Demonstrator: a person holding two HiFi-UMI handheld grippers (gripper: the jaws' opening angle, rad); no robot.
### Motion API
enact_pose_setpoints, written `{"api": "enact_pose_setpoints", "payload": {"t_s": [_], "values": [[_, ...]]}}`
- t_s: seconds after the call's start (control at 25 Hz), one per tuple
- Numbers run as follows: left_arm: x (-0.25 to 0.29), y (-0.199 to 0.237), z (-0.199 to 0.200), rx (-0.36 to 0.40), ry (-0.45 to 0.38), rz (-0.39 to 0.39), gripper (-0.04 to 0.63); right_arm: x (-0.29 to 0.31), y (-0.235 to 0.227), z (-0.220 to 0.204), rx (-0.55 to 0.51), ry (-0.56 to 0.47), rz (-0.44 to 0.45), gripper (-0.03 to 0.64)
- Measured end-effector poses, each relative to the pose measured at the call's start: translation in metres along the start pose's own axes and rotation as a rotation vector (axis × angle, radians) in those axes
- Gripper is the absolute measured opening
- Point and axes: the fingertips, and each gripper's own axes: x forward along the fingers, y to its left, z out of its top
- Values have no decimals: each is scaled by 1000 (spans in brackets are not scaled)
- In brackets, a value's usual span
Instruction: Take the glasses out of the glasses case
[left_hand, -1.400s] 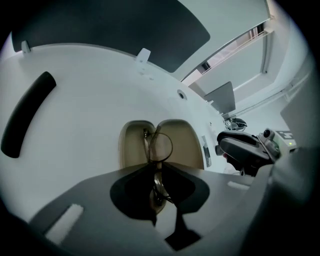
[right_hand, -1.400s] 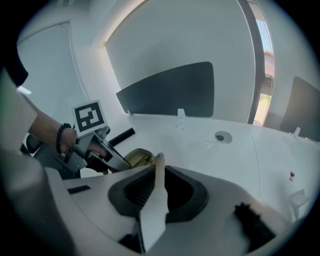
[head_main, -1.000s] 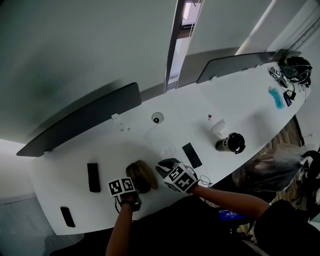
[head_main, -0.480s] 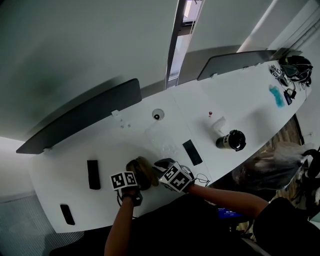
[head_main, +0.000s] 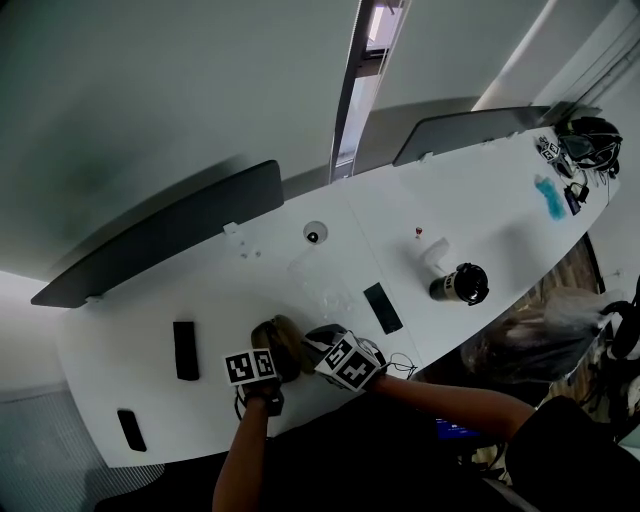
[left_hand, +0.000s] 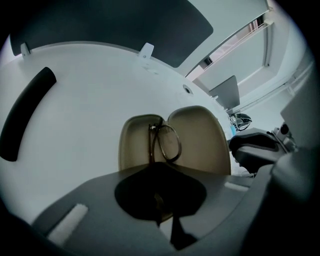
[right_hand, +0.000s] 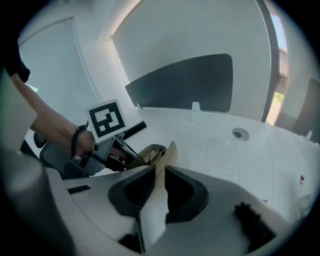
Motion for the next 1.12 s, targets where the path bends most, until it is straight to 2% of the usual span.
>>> {"api": "enact_pose_setpoints", "payload": {"t_s": [0.28, 0.48, 0.64, 0.8, 1.0, 1.12], "values": [[-17, -4, 3, -40, -94, -68, 2, -1, 3, -2, -20, 15, 1, 63], [-21, -7, 3, -58, -108, -91, 3, 1, 4, -2, -15, 19, 3, 63], [-12, -10, 7, -68, -84, -88, 8, 3, 6, 0, -15, 18, 5, 63], [-3, -3, 5, -61, -44, -44, 9, 1, 6, 1, -9, 12, 4, 63], [0, -2, 5, -60, -22, -48, 8, -1, 2, -3, 1, 15, -1, 64], [1, -2, 5, -29, 2, -29, 8, 1, 2, -4, 2, 19, 2, 63]]}}
